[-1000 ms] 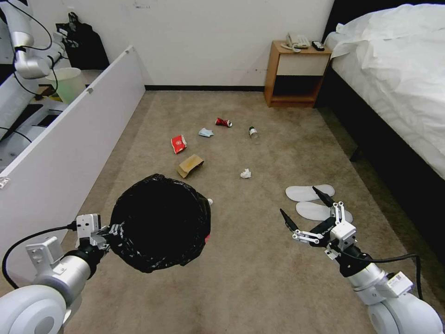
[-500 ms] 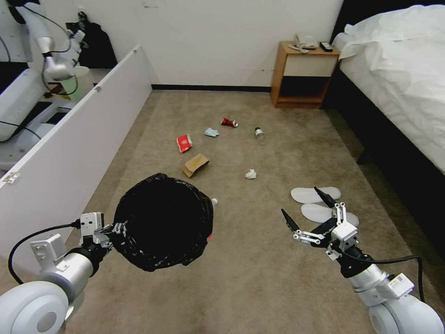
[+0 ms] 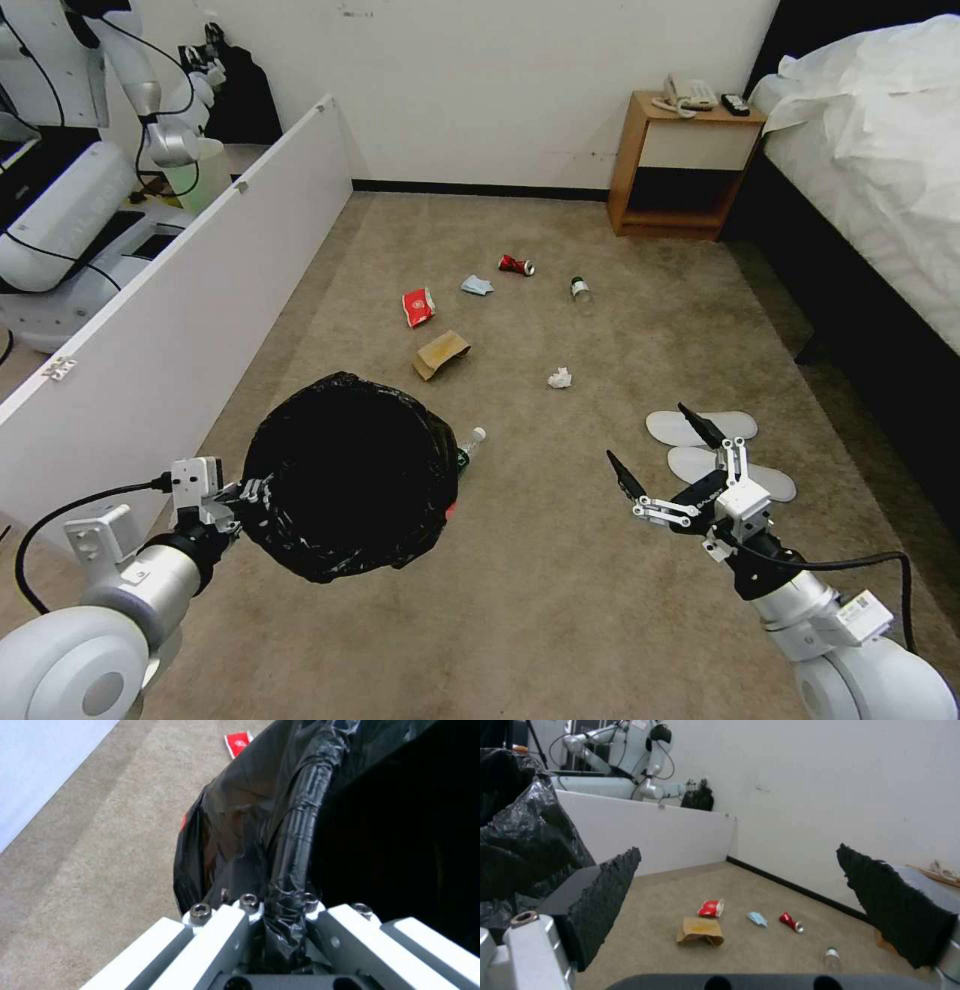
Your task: Pick up the trash bin and place the garbage on the floor into it.
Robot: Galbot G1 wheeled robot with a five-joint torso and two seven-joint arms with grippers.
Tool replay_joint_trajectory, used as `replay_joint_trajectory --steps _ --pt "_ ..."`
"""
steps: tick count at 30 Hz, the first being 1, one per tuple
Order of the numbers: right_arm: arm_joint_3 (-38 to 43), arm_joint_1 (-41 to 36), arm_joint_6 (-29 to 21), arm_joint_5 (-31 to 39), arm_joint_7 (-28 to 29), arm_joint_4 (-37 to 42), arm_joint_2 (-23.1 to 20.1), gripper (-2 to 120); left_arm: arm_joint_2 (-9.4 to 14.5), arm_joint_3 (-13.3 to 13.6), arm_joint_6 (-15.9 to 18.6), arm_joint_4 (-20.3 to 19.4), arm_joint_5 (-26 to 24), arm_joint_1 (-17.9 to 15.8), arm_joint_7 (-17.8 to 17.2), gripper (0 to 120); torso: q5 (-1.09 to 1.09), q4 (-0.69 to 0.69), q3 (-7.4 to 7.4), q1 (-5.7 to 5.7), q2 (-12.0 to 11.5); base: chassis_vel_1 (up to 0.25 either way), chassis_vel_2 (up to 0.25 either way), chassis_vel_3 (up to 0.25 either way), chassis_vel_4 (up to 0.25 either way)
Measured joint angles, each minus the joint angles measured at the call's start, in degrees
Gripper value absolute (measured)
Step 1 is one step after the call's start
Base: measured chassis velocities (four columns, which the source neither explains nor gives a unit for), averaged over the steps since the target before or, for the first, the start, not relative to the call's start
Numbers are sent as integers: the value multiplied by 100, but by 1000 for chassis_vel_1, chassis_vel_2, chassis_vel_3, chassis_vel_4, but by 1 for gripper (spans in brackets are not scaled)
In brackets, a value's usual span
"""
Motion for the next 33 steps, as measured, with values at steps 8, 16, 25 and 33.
replay_joint_trajectory --steps 8,16,25,33 --pt "10 -3 -1 -2 1 22 -15 100 3 -6 25 14 -20 -38 -9 0 0 0 0 0 0 0 0 0 0" --pt "8 -4 -9 1 -3 30 -17 100 -15 2 36 18 -25 -37 -3 0 0 -1 0 0 0 0 0 0 0" --pt "10 -2 -12 12 -19 31 -29 100 -34 70 -7 33 138 -49 14 0 0 2 0 0 0 12 9 10 9" --pt "-13 19 -12 17 -20 9 -36 100 -55 90 -21 42 204 -35 10 0 0 0 0 0 0 0 0 0 0"
